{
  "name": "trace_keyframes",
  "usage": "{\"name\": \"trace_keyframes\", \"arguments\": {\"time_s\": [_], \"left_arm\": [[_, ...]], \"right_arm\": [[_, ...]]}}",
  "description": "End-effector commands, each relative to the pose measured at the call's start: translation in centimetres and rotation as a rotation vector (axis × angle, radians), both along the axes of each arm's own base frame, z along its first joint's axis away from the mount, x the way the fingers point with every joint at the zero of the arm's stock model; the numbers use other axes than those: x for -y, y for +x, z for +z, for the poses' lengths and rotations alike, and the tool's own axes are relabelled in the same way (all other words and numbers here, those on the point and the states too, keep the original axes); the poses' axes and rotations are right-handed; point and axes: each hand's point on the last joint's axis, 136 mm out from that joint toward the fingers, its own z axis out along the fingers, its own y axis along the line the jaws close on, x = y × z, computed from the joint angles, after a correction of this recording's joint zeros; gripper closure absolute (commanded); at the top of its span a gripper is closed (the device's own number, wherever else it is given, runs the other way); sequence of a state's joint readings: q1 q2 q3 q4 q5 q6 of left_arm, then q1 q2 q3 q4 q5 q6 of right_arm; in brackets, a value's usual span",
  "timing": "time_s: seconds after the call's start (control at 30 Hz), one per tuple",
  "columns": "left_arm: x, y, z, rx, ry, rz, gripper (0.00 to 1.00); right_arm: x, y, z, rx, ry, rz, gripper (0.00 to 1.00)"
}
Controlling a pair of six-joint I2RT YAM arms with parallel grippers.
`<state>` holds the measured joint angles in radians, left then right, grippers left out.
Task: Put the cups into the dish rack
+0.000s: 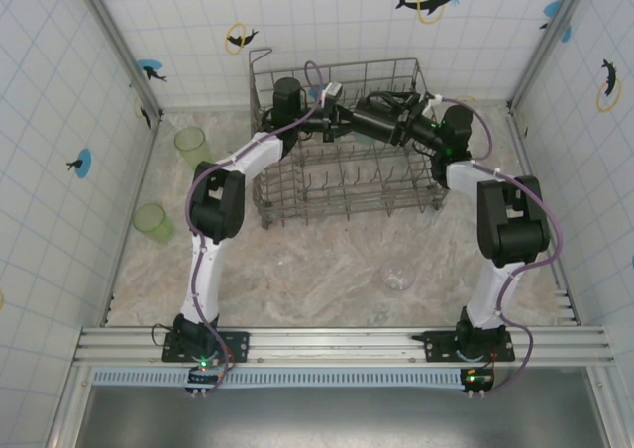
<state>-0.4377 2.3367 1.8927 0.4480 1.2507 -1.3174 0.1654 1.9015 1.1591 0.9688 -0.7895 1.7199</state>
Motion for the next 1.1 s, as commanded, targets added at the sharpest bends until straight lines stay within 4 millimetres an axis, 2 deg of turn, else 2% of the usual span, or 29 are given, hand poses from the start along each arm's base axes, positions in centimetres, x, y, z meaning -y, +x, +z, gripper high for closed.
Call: {"name": "trace_keyframes", "arguments": {"time_s": [0.0,0.23,0.43,0.7,0.9,1.07], "left_arm": [[-0.4,0.5,4.3,0.094,-0.070,0.076,1.00],[-0.6,0.3,4.2,0.089,-0.070,0.073,1.00],[-0.7,0.0,4.7,0.095,-0.079,0.077,1.00],[-1.0,-0.6,6.9,0.134,-0.107,0.082,1.00],[-1.2,-0.8,8.1,0.139,-0.146,0.087,1.00],[-1.5,-1.4,9.0,0.141,-0.172,0.087,1.00]], "right_arm": [[-2.4,-1.3,-1.1,0.020,-0.032,0.107,0.71],[-2.4,-1.4,-1.0,0.016,-0.008,0.121,0.75],[-1.5,-1.4,-1.6,0.011,-0.020,0.112,0.61],[0.9,-1.7,-1.9,0.010,-0.022,0.073,0.34],[2.4,-2.1,-1.7,0.023,-0.015,0.050,0.22],[3.4,-2.3,-1.5,0.033,-0.010,0.031,0.17]]}}
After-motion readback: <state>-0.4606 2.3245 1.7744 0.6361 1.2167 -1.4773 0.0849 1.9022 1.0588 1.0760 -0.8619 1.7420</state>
